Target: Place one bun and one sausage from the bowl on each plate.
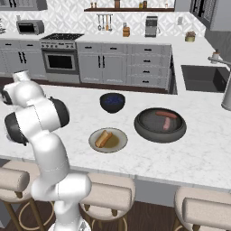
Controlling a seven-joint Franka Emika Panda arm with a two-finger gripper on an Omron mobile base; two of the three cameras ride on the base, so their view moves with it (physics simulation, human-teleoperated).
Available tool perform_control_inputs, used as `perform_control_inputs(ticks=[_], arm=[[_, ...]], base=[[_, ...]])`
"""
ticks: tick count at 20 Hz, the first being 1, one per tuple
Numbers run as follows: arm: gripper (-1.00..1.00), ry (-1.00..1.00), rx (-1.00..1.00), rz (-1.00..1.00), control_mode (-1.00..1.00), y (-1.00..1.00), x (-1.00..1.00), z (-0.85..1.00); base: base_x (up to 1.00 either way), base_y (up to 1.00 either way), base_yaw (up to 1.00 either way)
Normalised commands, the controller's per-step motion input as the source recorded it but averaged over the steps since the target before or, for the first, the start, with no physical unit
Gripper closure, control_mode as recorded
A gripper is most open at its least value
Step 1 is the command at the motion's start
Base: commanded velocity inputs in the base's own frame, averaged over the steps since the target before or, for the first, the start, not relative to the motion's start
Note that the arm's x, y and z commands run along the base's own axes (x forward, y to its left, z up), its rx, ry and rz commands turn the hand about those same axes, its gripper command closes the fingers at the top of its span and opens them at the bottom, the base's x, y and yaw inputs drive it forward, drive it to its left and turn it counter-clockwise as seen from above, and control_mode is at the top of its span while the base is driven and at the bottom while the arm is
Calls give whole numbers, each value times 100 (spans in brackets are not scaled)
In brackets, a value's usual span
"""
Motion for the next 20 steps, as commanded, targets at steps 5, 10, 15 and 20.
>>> perform_control_inputs(ticks=[5, 10, 15, 20], arm=[[-100, 0, 0, 0, -100, -100, 0, 10], [-100, 4, -2, 0, -100, -86, 1, -13], [-100, 1, 0, 0, -100, -96, -10, -2], [-100, 0, 0, 0, -100, -100, -14, 53]], base=[[0, 0, 0], [0, 0, 0], [0, 0, 0], [0, 0, 0]])
